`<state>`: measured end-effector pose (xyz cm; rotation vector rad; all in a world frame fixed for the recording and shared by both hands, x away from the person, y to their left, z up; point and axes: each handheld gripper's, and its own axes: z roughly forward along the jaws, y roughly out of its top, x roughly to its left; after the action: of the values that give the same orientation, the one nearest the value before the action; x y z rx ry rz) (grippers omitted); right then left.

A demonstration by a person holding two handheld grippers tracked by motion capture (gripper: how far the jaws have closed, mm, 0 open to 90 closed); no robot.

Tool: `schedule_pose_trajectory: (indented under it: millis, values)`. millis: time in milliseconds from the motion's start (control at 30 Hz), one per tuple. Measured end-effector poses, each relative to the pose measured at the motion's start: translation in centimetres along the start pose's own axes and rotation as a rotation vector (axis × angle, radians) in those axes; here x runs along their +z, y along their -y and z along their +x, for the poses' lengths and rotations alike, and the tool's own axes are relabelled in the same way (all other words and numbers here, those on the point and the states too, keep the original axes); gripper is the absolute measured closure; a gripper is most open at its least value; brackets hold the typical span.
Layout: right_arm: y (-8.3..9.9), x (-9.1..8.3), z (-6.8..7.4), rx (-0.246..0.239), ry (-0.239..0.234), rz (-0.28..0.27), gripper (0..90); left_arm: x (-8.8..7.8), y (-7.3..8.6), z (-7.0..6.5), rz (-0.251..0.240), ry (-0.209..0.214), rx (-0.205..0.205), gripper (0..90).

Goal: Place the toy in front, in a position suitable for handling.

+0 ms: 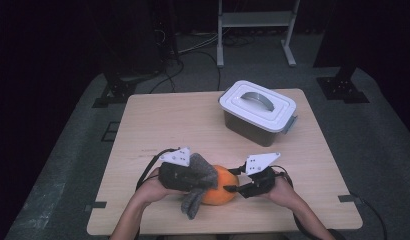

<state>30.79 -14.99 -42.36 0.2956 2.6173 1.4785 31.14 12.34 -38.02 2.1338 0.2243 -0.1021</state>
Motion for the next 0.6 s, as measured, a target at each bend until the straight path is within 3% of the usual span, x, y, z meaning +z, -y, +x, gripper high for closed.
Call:
schedule_pose_trajectory:
  millis: [133, 200, 300, 400, 600]
  values:
    - [-0.7, 0.3, 0.9, -0.054, 0.016, -0.007, 50.5, 0.9, -1.7, -0.4, 0.001, 0.016, 0.031, 74.7]
    - [-0.8, 0.5, 1.0, -0.063, 0.003, -0.004, 47.7, 1.4, -2.0, -0.4, 0.04, 0.003, 0.038, 74.6]
    - [-0.3, 0.6, 0.5, -0.014, -0.002, -0.003, 34.1, 1.6, -1.5, -0.1, 0.054, 0.01, 0.023, 74.7]
    - [0.1, 0.6, 0.1, 0.027, -0.019, -0.011, 28.0, 1.6, -0.9, 0.0, 0.053, 0.034, 0.01, 74.7]
    - [0.5, 1.3, 0.0, 0.027, -0.039, -0.005, 23.9, 1.4, -0.2, -0.1, 0.068, 0.076, 0.006, 74.5]
